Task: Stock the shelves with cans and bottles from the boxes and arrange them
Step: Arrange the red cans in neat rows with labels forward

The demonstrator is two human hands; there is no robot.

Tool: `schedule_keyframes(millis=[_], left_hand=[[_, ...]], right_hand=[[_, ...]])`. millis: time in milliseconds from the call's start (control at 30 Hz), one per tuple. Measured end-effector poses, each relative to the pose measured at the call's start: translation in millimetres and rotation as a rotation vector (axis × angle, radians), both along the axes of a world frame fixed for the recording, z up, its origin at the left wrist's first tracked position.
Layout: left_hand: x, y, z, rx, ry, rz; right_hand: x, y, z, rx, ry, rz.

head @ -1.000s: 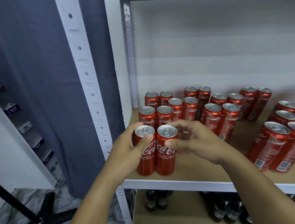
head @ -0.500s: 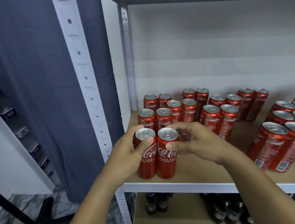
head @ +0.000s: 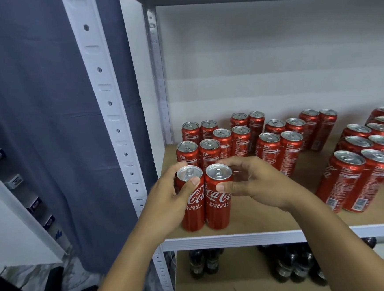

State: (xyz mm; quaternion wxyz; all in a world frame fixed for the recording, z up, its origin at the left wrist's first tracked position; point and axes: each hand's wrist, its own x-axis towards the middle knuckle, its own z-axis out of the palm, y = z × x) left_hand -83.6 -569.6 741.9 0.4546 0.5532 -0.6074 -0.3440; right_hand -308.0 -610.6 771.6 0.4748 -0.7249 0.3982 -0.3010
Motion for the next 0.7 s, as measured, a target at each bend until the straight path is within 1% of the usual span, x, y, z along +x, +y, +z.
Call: schedule_keyframes(millis=[367,567,700], left_hand=[[-1,4,-4,0.007,0.043,-0.047],[-6,4,-1,-0.047,0.062,0.033],[-12,6,0,-0.073,0.085,0.078]], right_hand=[[4,9,-4,-0.034,-0.006,-0.067],[1,3,-11,-0.124,0.013,-0.116],[-3,-2,-12,-0.149,0.029,-0.105]])
